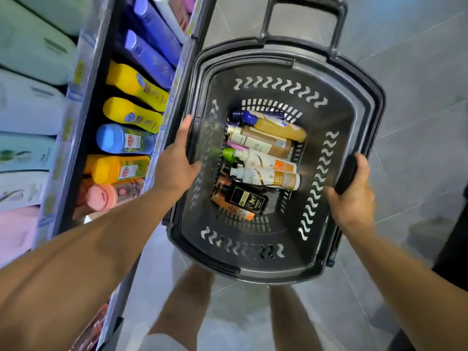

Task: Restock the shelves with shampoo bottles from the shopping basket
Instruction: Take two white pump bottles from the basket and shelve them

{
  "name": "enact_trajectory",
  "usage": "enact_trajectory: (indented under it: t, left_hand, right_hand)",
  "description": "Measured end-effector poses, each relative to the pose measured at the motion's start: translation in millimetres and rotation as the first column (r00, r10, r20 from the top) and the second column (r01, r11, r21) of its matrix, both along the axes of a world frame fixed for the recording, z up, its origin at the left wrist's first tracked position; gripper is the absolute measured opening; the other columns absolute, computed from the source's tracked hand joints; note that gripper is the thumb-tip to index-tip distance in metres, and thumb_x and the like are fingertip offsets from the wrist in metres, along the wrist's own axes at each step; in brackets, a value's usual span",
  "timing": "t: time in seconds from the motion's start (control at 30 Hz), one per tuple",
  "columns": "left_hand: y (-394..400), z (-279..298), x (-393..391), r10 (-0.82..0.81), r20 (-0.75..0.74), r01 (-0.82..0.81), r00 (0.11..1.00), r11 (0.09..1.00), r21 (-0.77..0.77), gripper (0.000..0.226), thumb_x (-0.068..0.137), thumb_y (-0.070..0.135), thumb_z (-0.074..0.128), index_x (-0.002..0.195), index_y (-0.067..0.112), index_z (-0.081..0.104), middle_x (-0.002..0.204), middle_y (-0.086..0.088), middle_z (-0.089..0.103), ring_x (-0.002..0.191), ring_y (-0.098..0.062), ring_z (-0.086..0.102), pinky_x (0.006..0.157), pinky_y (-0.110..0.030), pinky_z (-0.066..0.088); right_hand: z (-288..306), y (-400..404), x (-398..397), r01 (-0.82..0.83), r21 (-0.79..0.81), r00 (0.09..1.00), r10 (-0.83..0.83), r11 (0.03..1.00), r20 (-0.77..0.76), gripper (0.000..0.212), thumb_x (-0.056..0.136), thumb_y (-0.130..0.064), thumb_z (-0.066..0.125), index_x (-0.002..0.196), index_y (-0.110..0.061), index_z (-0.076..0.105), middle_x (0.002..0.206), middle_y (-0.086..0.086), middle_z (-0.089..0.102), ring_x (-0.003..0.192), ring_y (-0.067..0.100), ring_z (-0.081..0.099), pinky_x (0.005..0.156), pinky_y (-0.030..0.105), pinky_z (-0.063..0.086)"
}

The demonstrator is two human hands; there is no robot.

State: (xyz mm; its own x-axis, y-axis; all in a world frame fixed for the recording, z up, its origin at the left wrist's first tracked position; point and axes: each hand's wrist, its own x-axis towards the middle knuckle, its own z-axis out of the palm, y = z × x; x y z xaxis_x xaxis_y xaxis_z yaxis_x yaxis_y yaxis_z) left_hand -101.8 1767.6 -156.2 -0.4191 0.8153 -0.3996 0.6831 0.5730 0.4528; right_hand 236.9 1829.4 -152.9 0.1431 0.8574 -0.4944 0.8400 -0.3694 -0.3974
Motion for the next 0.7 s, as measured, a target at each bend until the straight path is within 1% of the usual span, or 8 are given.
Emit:
enact_trajectory:
  t: [0.1,0.2,0.23,0.3,0.37,0.47,0.53,0.7]
  left_hand:
    - [2.3,1.7,-0.6,-0.020,0.055,0.021,0.998,1.000,-0.018,0.105,0.079,0.016,0.077,0.155,0.037,0.007,0.131,-0.016,0.056,0.113,-0.035,0.057,0.088,-0.042,0.051]
    - [2.7,11.0,1.3,-0.035,0.034,0.038,0.999,0.996,-0.086,0.100,0.081,0.022,0.076,0.156,0.029,0.011,0.123,-0.018,0.050,0.109,-0.032,0.052,0.082,-0.033,0.042]
    - [0.9,16.3,2.7,-0.033,0.027,0.036,0.999,0.994,-0.106,0.096,0.082,0.023,0.075,0.156,0.025,0.015,0.125,-0.018,0.048,0.110,-0.032,0.051,0.085,-0.033,0.042]
    - [-5.1,29.3,6.7,-0.027,0.022,0.030,0.999,0.993,-0.112,0.084,0.084,0.022,0.073,0.154,0.017,0.026,0.136,-0.018,0.044,0.122,-0.034,0.047,0.099,-0.040,0.042]
    - [-15.5,42.9,14.5,-0.016,0.029,0.018,0.999,0.997,-0.080,0.075,0.084,0.020,0.072,0.149,0.011,0.036,0.141,-0.017,0.044,0.129,-0.035,0.043,0.107,-0.044,0.038]
    - [-34.4,57.2,36.3,0.001,0.085,0.002,0.996,0.999,-0.040,0.066,0.085,0.020,0.072,0.144,0.011,0.043,0.139,-0.015,0.050,0.129,-0.032,0.045,0.106,-0.042,0.039]
    - [-46.0,57.4,53.3,0.035,0.123,-0.028,0.992,0.998,-0.057,0.064,0.086,0.021,0.070,0.144,0.012,0.045,0.137,-0.013,0.053,0.126,-0.029,0.050,0.104,-0.040,0.042]
    - [-66.5,35.4,100.2,0.217,0.157,-0.197,0.963,0.971,-0.134,0.062,0.087,0.026,0.069,0.143,0.018,0.046,0.134,-0.009,0.055,0.118,-0.022,0.055,0.092,-0.026,0.037]
  right_hand:
    - [7.5,2.9,-3.2,-0.042,-0.042,0.998,0.044,0.998,0.045,0.095,0.082,-0.013,0.074,0.145,-0.043,0.010,0.133,0.017,0.047,0.115,0.041,0.054,0.093,0.053,0.047]
    - [22.7,3.9,-11.1,-0.085,-0.103,0.991,0.095,0.991,0.094,0.091,0.079,-0.018,0.077,0.145,-0.037,0.018,0.141,0.014,0.032,0.121,0.042,0.047,0.098,0.055,0.047]
    - [29.4,2.6,-13.9,-0.133,-0.100,0.980,0.147,0.986,0.138,0.088,0.078,-0.020,0.078,0.146,-0.032,0.023,0.144,0.013,0.029,0.125,0.041,0.043,0.101,0.054,0.045]
    - [43.4,-1.7,-19.2,-0.278,-0.075,0.928,0.288,0.958,0.235,0.082,0.078,-0.024,0.077,0.146,-0.022,0.031,0.147,0.013,0.027,0.130,0.039,0.037,0.107,0.050,0.039]
    - [53.9,-6.2,-24.7,-0.388,-0.080,0.882,0.395,0.918,0.258,0.074,0.080,-0.024,0.074,0.144,-0.015,0.037,0.146,0.015,0.031,0.129,0.038,0.036,0.110,0.050,0.036]
    - [58.4,-13.0,-33.4,-0.546,-0.121,0.811,0.560,0.829,0.172,0.070,0.082,-0.024,0.073,0.142,-0.011,0.040,0.146,0.014,0.036,0.132,0.035,0.036,0.113,0.045,0.033]
    - [53.5,-15.7,-37.5,-0.643,-0.148,0.749,0.657,0.751,0.081,0.070,0.084,-0.024,0.072,0.144,-0.012,0.038,0.146,0.013,0.036,0.132,0.034,0.039,0.112,0.043,0.035]
    - [25.2,-10.5,-39.9,-0.799,-0.189,0.588,0.807,0.571,-0.049,0.069,0.086,-0.026,0.070,0.145,-0.016,0.034,0.143,0.008,0.037,0.128,0.029,0.044,0.108,0.040,0.040]
